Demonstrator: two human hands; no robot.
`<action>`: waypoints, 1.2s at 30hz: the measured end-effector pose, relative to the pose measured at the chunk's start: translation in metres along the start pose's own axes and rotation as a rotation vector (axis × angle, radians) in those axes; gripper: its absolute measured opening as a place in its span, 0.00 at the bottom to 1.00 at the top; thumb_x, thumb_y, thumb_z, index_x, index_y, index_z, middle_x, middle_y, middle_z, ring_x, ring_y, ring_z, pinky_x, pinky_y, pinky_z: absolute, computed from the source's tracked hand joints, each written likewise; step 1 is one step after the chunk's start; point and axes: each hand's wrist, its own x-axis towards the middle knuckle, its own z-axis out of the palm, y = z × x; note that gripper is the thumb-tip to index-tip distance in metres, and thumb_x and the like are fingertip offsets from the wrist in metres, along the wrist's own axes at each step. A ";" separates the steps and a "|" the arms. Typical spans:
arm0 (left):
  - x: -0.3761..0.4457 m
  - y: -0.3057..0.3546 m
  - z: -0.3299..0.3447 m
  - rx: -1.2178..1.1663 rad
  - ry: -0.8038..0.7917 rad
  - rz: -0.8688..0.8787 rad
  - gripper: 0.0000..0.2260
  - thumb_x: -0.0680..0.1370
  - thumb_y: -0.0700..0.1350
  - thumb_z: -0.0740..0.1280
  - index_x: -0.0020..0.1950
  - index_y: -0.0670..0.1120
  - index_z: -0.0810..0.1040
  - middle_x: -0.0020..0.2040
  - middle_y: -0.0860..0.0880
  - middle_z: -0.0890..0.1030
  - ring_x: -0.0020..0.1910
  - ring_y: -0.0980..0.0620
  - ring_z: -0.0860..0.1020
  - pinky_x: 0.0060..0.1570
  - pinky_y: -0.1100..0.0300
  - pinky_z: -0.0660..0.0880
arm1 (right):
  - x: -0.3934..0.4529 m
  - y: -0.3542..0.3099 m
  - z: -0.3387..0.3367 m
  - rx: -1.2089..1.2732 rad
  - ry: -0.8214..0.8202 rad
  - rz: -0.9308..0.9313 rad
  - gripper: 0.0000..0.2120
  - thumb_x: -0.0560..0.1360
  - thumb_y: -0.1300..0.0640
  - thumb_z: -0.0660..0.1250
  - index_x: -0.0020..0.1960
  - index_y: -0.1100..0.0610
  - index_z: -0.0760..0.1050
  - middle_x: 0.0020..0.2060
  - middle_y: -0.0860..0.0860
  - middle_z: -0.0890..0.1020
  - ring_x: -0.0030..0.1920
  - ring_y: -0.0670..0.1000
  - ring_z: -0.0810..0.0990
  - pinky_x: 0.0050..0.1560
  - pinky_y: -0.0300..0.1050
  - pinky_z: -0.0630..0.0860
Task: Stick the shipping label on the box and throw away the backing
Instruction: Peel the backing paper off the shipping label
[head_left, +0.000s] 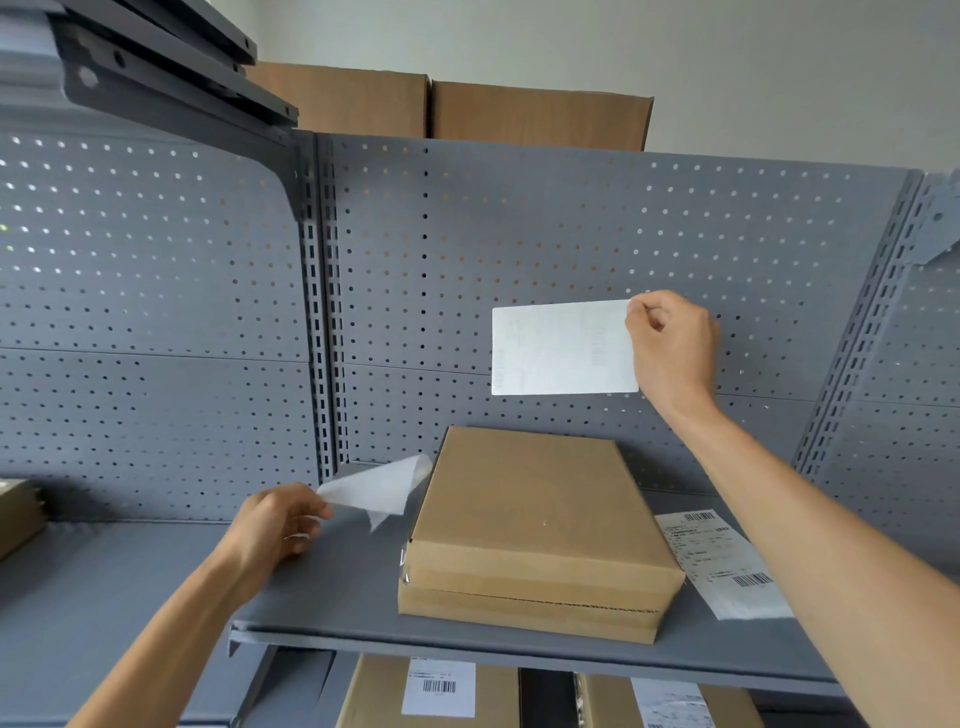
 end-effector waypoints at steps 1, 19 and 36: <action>0.001 -0.001 -0.002 0.072 0.024 0.023 0.05 0.75 0.35 0.66 0.40 0.37 0.79 0.38 0.40 0.82 0.32 0.47 0.72 0.34 0.56 0.65 | 0.000 0.000 0.001 -0.002 -0.003 -0.005 0.09 0.77 0.62 0.63 0.44 0.58 0.81 0.33 0.53 0.83 0.32 0.52 0.76 0.39 0.48 0.76; -0.025 0.012 0.010 1.383 0.310 0.343 0.14 0.75 0.55 0.66 0.38 0.47 0.81 0.38 0.50 0.82 0.38 0.45 0.80 0.40 0.55 0.72 | -0.020 -0.012 0.002 -0.058 -0.060 -0.133 0.08 0.78 0.60 0.65 0.42 0.55 0.80 0.29 0.51 0.81 0.32 0.56 0.78 0.35 0.50 0.76; -0.047 0.150 0.180 0.068 -0.219 0.241 0.19 0.80 0.58 0.66 0.49 0.42 0.86 0.43 0.50 0.89 0.39 0.48 0.87 0.32 0.57 0.64 | -0.059 -0.026 -0.008 -0.412 0.013 -0.954 0.09 0.80 0.61 0.64 0.43 0.58 0.81 0.36 0.50 0.80 0.33 0.52 0.77 0.28 0.47 0.72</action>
